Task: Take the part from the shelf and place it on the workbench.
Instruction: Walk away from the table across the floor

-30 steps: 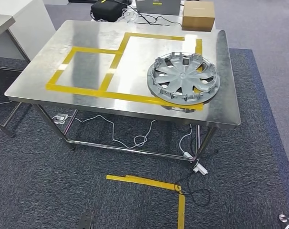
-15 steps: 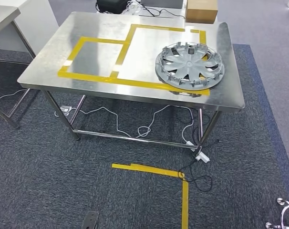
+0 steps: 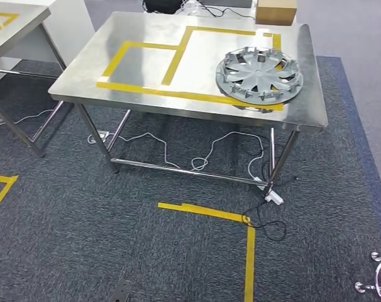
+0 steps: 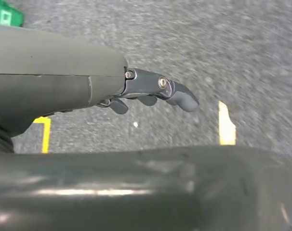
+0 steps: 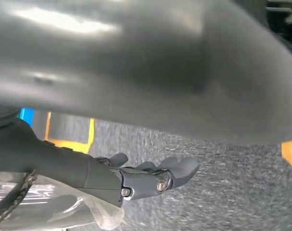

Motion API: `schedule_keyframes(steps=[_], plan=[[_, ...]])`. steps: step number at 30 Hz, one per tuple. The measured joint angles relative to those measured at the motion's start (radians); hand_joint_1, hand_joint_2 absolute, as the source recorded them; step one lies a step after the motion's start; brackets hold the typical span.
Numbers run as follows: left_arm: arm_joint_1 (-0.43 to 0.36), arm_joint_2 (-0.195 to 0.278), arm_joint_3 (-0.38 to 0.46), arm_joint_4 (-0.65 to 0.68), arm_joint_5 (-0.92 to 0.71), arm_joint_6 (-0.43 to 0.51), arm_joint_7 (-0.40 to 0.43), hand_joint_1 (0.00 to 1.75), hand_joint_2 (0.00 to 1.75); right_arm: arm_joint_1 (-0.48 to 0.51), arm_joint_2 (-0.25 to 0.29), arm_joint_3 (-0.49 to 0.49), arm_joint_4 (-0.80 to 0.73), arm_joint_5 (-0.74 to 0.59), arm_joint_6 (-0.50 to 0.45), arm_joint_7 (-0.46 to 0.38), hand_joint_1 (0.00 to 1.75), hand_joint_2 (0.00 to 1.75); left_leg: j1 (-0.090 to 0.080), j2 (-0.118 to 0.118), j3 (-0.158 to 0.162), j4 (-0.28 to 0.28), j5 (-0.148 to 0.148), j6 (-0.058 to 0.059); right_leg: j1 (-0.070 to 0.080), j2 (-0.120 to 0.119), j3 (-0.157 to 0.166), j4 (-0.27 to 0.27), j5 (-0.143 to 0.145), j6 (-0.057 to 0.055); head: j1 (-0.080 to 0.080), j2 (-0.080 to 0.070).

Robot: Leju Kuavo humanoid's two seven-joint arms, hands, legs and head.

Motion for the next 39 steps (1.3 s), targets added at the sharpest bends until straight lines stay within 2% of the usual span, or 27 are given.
schedule_keyframes(steps=[1,2,4,5,7,9,10,11,12,13,15,17,19,20,21,23,25,26,27,28,30,31,32,34,35,37,39], plan=[[-0.001,0.000,0.000,0.000,0.000,0.005,0.001,0.00,0.00,-0.001,-0.002,0.007,0.002,0.008,0.001,-0.001,0.00,0.00,-0.002,0.010,0.029,-0.053,-0.013,0.007,0.001,-0.008,-0.007,0.007,0.003,0.006,0.000,0.000],[-0.003,0.000,-0.001,0.000,-0.001,0.007,0.001,0.00,0.00,-0.002,-0.003,0.014,0.004,0.016,0.002,-0.002,0.00,0.00,-0.006,0.014,0.041,-0.086,-0.029,0.017,0.002,-0.017,-0.014,0.011,0.007,0.013,-0.001,0.000],[-0.001,0.000,-0.001,0.000,-0.001,0.010,0.001,0.00,0.00,-0.006,-0.006,0.027,0.008,0.030,0.004,-0.003,0.00,0.00,-0.007,0.002,0.037,-0.108,-0.034,0.041,0.002,-0.029,-0.024,0.015,0.013,0.026,-0.001,0.000],[0.001,0.000,-0.001,0.000,-0.002,0.011,0.001,0.00,0.00,-0.007,-0.007,0.033,0.009,0.039,0.004,-0.006,0.00,0.00,-0.006,-0.005,0.033,-0.113,-0.031,0.051,0.001,-0.020,-0.032,0.023,0.006,0.032,0.000,0.000],[0.003,-0.001,-0.001,0.000,-0.005,0.013,0.001,0.00,0.00,-0.006,-0.011,0.047,0.012,0.060,0.002,-0.020,0.00,0.00,-0.006,-0.018,0.024,-0.116,-0.017,0.067,-0.002,0.020,-0.068,0.099,-0.048,0.041,0.001,0.000],[0.002,-0.002,-0.001,0.000,-0.013,0.015,0.001,0.00,0.00,-0.004,-0.014,0.061,0.015,0.077,-0.002,-0.041,0.00,0.00,-0.011,-0.035,0.009,-0.115,-0.005,0.076,-0.002,0.052,-0.125,0.234,-0.117,0.044,0.002,0.000],[0.002,-0.003,-0.002,0.000,-0.018,0.016,0.001,0.00,0.00,-0.003,-0.017,0.066,0.017,0.080,-0.003,-0.052,0.00,0.00,-0.014,-0.044,0.004,-0.114,0.000,0.078,-0.002,0.057,-0.145,0.285,-0.133,0.042,0.002,0.000],[0.002,-0.003,-0.002,0.000,-0.025,0.017,0.001,0.00,0.00,-0.002,-0.019,0.069,0.018,0.082,-0.004,-0.062,0.00,0.00,-0.018,-0.054,0.000,-0.114,0.003,0.079,-0.001,0.060,-0.148,0.302,-0.129,0.040,0.002,0.000],[0.002,-0.004,-0.004,0.000,-0.033,0.019,0.001,0.00,0.00,-0.002,-0.020,0.071,0.019,0.081,-0.004,-0.069,0.00,0.00,-0.021,-0.065,-0.002,-0.114,0.006,0.079,-0.001,0.063,-0.132,0.278,-0.107,0.035,0.002,0.000],[0.001,-0.005,-0.008,0.000,-0.044,0.021,0.001,0.00,0.00,-0.002,-0.021,0.071,0.020,0.079,-0.004,-0.076,0.00,0.00,-0.023,-0.076,-0.003,-0.114,0.008,0.079,0.000,0.072,-0.098,0.218,-0.073,0.029,0.002,0.000],[-0.004,-0.012,-0.019,0.000,-0.066,0.027,0.000,0.00,0.00,-0.001,-0.024,0.071,0.021,0.073,-0.004,-0.087,0.00,0.00,-0.027,-0.099,-0.006,-0.112,0.012,0.077,-0.001,0.117,-0.022,0.075,-0.022,0.014,0.001,0.000],[-0.013,-0.020,-0.030,0.000,-0.080,0.031,0.000,0.00,0.00,0.000,-0.027,0.071,0.022,0.068,-0.004,-0.091,0.00,0.00,-0.026,-0.120,-0.018,-0.109,0.019,0.067,-0.002,0.148,0.014,0.008,-0.013,0.006,0.001,0.000],[-0.017,-0.026,-0.037,0.000,-0.085,0.032,0.001,0.00,0.00,0.002,-0.028,0.070,0.023,0.066,-0.004,-0.092,0.00,0.00,-0.023,-0.139,-0.029,-0.107,0.025,0.054,-0.004,0.130,0.020,-0.004,-0.008,0.004,0.002,0.000],[-0.018,-0.027,-0.039,0.000,-0.086,0.033,0.002,0.00,0.00,0.003,-0.029,0.070,0.024,0.066,-0.004,-0.092,0.00,0.00,-0.023,-0.135,-0.034,-0.100,0.020,0.049,-0.006,0.118,0.021,-0.010,-0.004,0.001,0.000,0.000],[-0.018,-0.028,-0.042,0.000,-0.086,0.033,0.002,0.00,0.00,0.004,-0.029,0.070,0.025,0.065,-0.004,-0.092,0.00,0.00,-0.024,-0.120,-0.045,-0.078,0.003,0.043,-0.009,0.105,0.023,-0.016,0.000,-0.002,-0.003,0.000],[-0.020,-0.028,-0.047,0.000,-0.086,0.034,0.003,0.00,0.00,0.006,-0.029,0.070,0.025,0.065,-0.003,-0.092,0.00,0.00,-0.021,-0.074,-0.093,0.030,-0.061,0.030,-0.011,0.075,0.023,-0.022,0.003,-0.005,-0.012,0.000],[-0.021,-0.028,-0.050,0.000,-0.086,0.033,0.002,0.00,0.00,0.009,-0.029,0.070,0.026,0.065,-0.002,-0.092,0.00,0.00,-0.013,-0.052,-0.148,0.157,-0.115,0.016,-0.010,0.043,0.022,-0.021,0.002,-0.006,-0.016,0.000],[-0.021,-0.028,-0.051,0.000,-0.086,0.033,0.000,0.00,0.00,0.010,-0.029,0.070,0.026,0.067,-0.001,-0.089,0.00,0.00,-0.008,-0.048,-0.156,0.180,-0.115,0.011,-0.010,0.028,0.021,-0.020,0.001,-0.006,-0.016,0.000],[-0.020,-0.028,-0.051,0.000,-0.084,0.032,-0.004,0.00,0.00,0.010,-0.029,0.070,0.027,0.070,0.003,-0.084,0.00,0.00,-0.005,-0.045,-0.146,0.164,-0.096,0.008,-0.010,0.016,0.021,-0.020,0.000,-0.005,-0.016,0.000],[-0.020,-0.027,-0.051,0.000,-0.077,0.029,-0.011,0.00,0.00,0.009,-0.029,0.070,0.027,0.073,0.009,-0.076,0.00,0.00,-0.002,-0.037,-0.115,0.107,-0.061,0.007,-0.010,0.004,0.023,-0.019,-0.002,-0.003,-0.016,0.000],[-0.025,-0.028,-0.048,0.000,-0.051,0.019,-0.032,0.00,0.00,0.008,-0.029,0.068,0.029,0.067,0.022,-0.050,0.00,0.00,-0.005,0.008,-0.042,-0.036,-0.003,0.010,-0.007,-0.016,0.027,-0.017,-0.006,0.003,-0.016,0.000],[-0.029,-0.029,-0.046,0.000,-0.039,0.014,-0.045,0.00,0.00,0.008,-0.029,0.063,0.030,0.056,0.025,-0.036,0.00,0.00,-0.008,0.028,-0.019,-0.084,0.010,0.017,-0.004,-0.025,0.028,-0.015,-0.008,0.008,-0.015,0.000],[-0.032,-0.029,-0.043,-0.001,-0.034,0.015,-0.058,0.00,0.00,0.008,-0.029,0.056,0.030,0.041,0.026,-0.024,0.00,0.00,-0.012,0.040,-0.011,-0.106,0.011,0.024,-0.002,-0.035,0.029,-0.014,-0.010,0.014,-0.014,0.000],[-0.032,-0.028,-0.040,-0.001,-0.035,0.028,-0.077,0.00,0.00,0.008,-0.028,0.037,0.031,0.018,0.023,-0.008,0.00,0.00,-0.017,0.026,-0.017,-0.111,0.013,0.040,0.000,-0.055,0.030,-0.013,-0.012,0.024,-0.012,0.000],[-0.029,-0.026,-0.039,-0.002,-0.035,0.042,-0.081,0.00,0.00,0.007,-0.028,0.028,0.031,0.011,0.021,-0.001,0.00,0.00,-0.016,0.016,-0.019,-0.114,0.016,0.047,-0.002,-0.052,0.029,-0.010,-0.018,0.030,-0.011,0.000],[-0.026,-0.022,-0.031,-0.003,-0.034,0.076,-0.079,0.00,0.00,0.005,-0.026,0.013,0.031,0.002,0.015,0.008,0.00,0.00,-0.012,-0.005,-0.021,-0.119,0.023,0.062,-0.006,-0.006,0.007,0.040,-0.058,0.039,-0.009,0.000],[-0.025,-0.020,-0.026,-0.003,-0.048,0.105,-0.080,0.00,0.00,0.007,-0.022,-0.006,0.031,-0.010,0.001,-0.003,0.00,0.00,-0.012,-0.027,-0.027,-0.119,0.028,0.070,-0.008,0.045,-0.055,0.174,-0.130,0.041,-0.006,0.000]])
